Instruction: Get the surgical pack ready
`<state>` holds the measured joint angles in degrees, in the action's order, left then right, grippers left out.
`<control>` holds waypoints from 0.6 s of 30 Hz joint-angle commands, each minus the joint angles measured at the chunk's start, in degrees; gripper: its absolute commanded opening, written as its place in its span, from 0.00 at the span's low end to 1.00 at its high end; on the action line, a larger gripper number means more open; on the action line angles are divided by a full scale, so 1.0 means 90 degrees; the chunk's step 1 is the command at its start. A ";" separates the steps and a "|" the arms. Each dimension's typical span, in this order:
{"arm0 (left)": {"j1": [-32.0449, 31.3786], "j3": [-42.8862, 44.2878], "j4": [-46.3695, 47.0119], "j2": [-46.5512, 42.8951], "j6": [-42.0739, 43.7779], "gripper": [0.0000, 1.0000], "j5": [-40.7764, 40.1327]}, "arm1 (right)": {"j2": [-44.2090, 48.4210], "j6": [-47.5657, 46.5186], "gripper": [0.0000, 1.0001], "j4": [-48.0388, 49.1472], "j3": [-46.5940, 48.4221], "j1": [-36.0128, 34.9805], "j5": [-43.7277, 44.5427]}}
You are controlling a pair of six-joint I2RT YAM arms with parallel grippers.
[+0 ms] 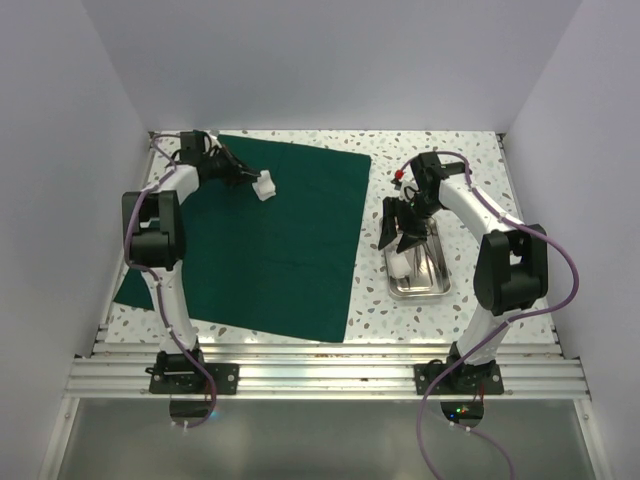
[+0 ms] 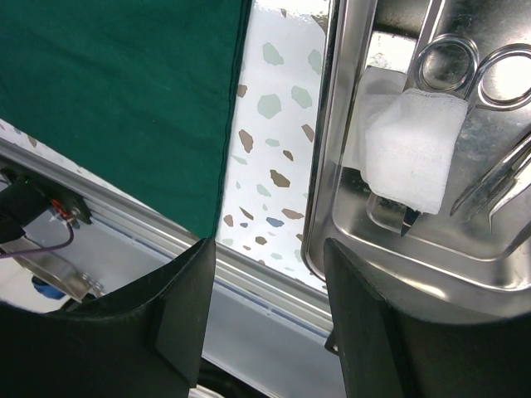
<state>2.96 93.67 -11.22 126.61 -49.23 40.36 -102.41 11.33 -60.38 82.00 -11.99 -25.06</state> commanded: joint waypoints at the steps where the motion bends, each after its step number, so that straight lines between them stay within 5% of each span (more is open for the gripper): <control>1: 0.0042 -0.0144 0.0378 -0.0425 -0.0184 0.00 0.0184 | 0.0139 -0.0009 0.59 0.0010 -0.0029 -0.0035 -0.0038; 18: 0.0091 0.0012 0.0466 0.0209 -0.0164 0.00 0.0291 | 0.0051 0.0010 0.59 -0.0059 0.0030 -0.0064 0.0021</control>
<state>3.03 92.03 -9.28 126.39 -50.41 41.39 -102.43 11.35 -60.38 82.00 -12.36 -25.04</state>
